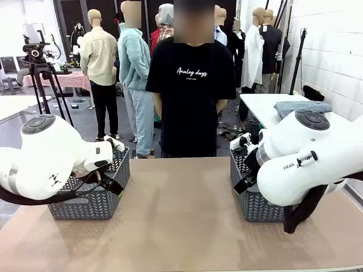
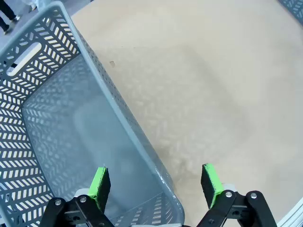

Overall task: Sort the tops and bottoms.
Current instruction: Lift clothes from the center of the table with your left hand.

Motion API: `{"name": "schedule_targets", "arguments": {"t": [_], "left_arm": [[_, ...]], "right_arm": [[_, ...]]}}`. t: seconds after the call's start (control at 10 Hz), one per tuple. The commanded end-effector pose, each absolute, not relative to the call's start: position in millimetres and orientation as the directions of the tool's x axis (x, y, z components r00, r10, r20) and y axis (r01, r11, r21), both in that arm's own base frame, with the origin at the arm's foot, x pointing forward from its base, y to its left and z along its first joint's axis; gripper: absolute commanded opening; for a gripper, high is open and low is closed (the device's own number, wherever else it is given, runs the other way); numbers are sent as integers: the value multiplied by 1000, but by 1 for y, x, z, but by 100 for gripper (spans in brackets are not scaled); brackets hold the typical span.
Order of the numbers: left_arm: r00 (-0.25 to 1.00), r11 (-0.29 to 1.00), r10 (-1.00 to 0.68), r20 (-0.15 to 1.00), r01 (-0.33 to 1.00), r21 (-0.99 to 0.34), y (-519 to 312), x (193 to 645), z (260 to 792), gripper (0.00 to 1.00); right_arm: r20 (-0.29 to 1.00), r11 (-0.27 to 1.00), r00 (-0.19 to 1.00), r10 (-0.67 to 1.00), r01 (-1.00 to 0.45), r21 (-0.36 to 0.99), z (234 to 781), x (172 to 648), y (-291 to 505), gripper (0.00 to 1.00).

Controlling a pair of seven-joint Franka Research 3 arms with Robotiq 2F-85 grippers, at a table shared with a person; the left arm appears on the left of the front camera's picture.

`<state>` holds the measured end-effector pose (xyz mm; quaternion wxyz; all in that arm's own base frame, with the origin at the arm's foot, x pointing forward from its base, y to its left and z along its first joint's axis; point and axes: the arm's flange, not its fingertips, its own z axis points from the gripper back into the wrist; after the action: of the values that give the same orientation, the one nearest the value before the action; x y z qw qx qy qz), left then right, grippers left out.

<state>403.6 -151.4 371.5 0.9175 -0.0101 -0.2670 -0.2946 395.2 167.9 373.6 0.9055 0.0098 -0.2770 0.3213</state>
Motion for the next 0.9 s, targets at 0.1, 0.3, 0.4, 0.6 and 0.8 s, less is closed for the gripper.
{"name": "schedule_targets", "arguments": {"t": [0.1,0.3,0.4,0.6,0.8], "left_arm": [[684,826,-535,496,546,139,-151,404,372,100],[684,826,-535,496,546,139,-151,404,372,100],[684,826,-535,496,546,139,-151,404,372,100],[684,826,-535,496,546,139,-151,404,372,100],[684,826,-535,496,546,139,-151,404,372,100]], "right_arm": [[508,793,640,576,-587,-160,374,395,168,100],[508,793,640,576,-587,-160,374,395,168,100],[508,793,640,576,-587,-160,374,395,168,100],[508,793,640,576,-587,-160,374,395,168,100],[508,793,640,576,-587,-160,374,395,168,100]]}}
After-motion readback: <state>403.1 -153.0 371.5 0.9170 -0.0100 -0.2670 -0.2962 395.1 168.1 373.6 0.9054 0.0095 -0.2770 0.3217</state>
